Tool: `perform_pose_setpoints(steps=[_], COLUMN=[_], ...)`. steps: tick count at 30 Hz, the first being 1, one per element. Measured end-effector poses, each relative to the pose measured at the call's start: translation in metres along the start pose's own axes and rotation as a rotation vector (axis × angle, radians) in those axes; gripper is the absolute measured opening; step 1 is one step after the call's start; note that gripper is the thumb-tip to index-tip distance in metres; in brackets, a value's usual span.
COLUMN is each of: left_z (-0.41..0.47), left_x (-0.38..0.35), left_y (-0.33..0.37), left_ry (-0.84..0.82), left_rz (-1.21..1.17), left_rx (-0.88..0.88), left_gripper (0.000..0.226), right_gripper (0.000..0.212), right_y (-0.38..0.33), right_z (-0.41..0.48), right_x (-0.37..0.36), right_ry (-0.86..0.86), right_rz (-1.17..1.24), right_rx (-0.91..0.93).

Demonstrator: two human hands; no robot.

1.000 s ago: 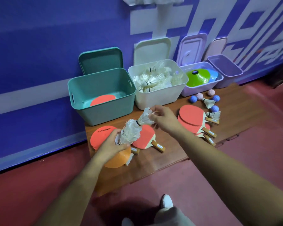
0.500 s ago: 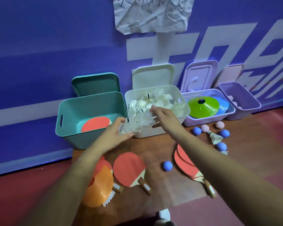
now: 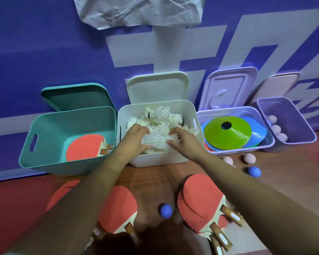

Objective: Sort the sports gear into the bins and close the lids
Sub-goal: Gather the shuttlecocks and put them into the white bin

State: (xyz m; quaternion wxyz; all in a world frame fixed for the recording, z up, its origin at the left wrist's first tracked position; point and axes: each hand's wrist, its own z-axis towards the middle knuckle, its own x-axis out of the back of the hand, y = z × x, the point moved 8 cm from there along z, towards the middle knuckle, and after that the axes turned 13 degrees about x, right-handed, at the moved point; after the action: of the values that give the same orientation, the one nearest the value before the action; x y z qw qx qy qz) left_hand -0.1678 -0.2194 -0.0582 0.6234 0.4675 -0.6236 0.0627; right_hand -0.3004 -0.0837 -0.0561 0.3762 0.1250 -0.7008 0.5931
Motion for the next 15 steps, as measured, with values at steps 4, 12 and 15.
perform_pose_setpoints(steps=[4, 12, 15], left_z=[0.006, 0.005, 0.012], left_x=[-0.031, -0.031, -0.029], left_y=[-0.017, -0.028, -0.035], left_ry=[-0.107, 0.103, 0.095], left_rz=[-0.019, 0.085, 0.057], left_rx=[0.049, -0.006, 0.045], left_gripper=[0.074, 0.045, 0.049], right_gripper=[0.03, 0.02, 0.012], right_y=[0.022, 0.029, 0.031], right_z=[0.009, 0.027, 0.028], right_x=[-0.015, -0.016, -0.029], right_ry=[-0.058, 0.114, 0.038], right_rz=[-0.068, -0.313, -0.352], right_rx=[0.045, 0.204, 0.224])
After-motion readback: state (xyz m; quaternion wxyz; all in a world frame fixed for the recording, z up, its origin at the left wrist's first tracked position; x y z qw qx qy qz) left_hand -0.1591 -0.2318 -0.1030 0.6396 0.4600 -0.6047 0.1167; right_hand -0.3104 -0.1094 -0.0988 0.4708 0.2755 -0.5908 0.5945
